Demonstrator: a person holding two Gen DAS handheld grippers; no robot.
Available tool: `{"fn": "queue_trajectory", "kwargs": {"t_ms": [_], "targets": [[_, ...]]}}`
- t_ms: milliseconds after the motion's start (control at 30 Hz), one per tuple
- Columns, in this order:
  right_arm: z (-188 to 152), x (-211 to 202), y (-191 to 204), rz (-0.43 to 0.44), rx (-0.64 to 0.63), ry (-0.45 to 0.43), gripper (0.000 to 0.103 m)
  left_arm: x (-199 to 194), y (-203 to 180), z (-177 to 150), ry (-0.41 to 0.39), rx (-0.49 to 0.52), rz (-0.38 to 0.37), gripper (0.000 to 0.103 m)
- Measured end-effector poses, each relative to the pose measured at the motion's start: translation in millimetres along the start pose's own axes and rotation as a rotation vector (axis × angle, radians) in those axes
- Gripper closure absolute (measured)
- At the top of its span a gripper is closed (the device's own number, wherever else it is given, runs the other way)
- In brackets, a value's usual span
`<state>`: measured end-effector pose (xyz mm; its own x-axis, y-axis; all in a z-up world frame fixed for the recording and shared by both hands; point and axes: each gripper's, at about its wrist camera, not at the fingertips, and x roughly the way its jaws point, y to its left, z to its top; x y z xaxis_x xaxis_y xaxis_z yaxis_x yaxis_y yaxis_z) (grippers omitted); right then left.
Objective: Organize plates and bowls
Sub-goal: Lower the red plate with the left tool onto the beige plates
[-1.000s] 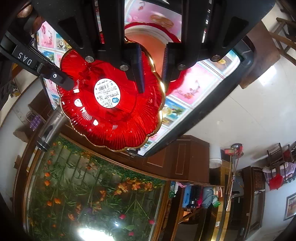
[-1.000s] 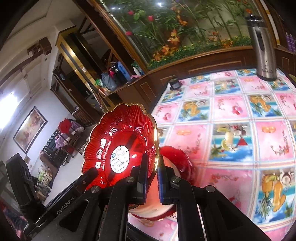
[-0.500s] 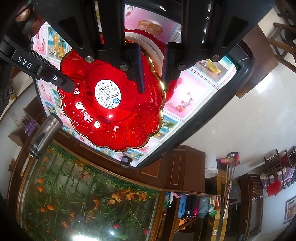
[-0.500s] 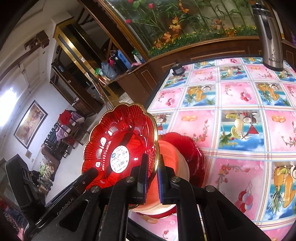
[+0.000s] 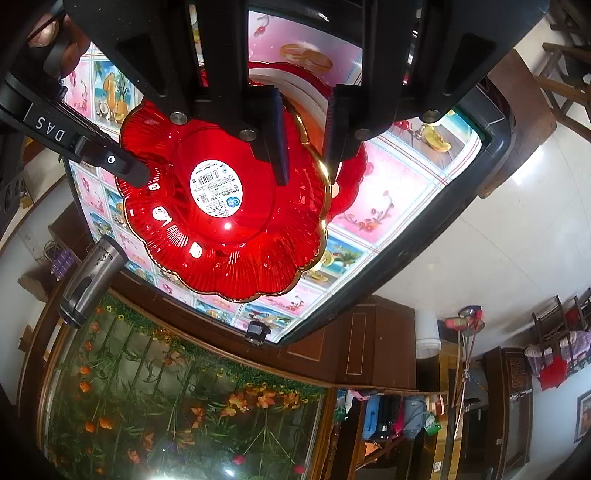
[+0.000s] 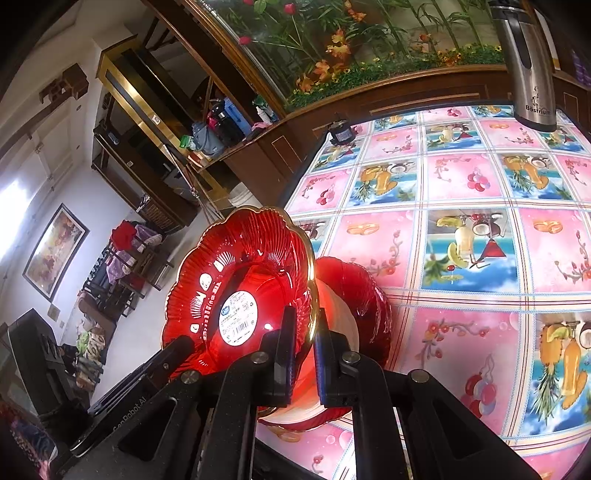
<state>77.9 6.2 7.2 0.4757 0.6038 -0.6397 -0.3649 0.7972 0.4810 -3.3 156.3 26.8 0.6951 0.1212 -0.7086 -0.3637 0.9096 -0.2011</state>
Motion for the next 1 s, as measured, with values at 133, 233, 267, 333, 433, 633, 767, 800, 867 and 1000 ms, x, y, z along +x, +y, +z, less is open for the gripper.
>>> {"fn": "queue_trajectory", "kwargs": {"t_ms": [133, 233, 267, 333, 433, 633, 767, 800, 867, 1000], "targets": [[-2.1, 2.6, -1.9, -0.005, 0.005, 0.012, 0.095, 2.5, -0.1, -1.0, 0.012, 0.002, 0.002, 0.088], [-2.5, 3.3, -3.0, -0.005, 0.008, 0.013, 0.095, 0.7, 0.0, 0.1, 0.011, 0.003, -0.003, 0.088], [-2.5, 3.1, -2.8, -0.005, 0.006, 0.012, 0.095, -0.3, -0.2, 0.6, 0.008, 0.002, -0.005, 0.088], [-2.0, 2.4, -2.5, -0.002, 0.003, 0.007, 0.095, -3.9, 0.1, 2.3, -0.001, 0.003, -0.008, 0.088], [-0.1, -0.9, 0.1, -0.002, -0.004, -0.002, 0.095, -5.0, -0.5, 2.4, -0.007, 0.003, -0.009, 0.088], [1.6, -2.2, 2.2, -0.003, -0.003, 0.004, 0.095, -8.5, 0.5, 2.1, 0.002, -0.005, -0.016, 0.088], [5.9, -6.9, 10.3, 0.002, -0.016, -0.010, 0.095, -18.0, 2.9, 9.5, -0.029, -0.005, -0.016, 0.088], [7.5, -8.7, 13.2, 0.003, -0.023, -0.016, 0.095, -20.6, 3.3, 12.2, -0.038, -0.006, -0.017, 0.088], [11.5, -13.3, 19.9, 0.008, -0.037, -0.029, 0.095, -25.2, 4.1, 16.4, -0.053, -0.006, -0.017, 0.088], [12.5, -15.2, 25.4, 0.008, -0.053, -0.036, 0.095, -19.7, 6.3, 12.8, -0.038, -0.003, -0.014, 0.088]]}}
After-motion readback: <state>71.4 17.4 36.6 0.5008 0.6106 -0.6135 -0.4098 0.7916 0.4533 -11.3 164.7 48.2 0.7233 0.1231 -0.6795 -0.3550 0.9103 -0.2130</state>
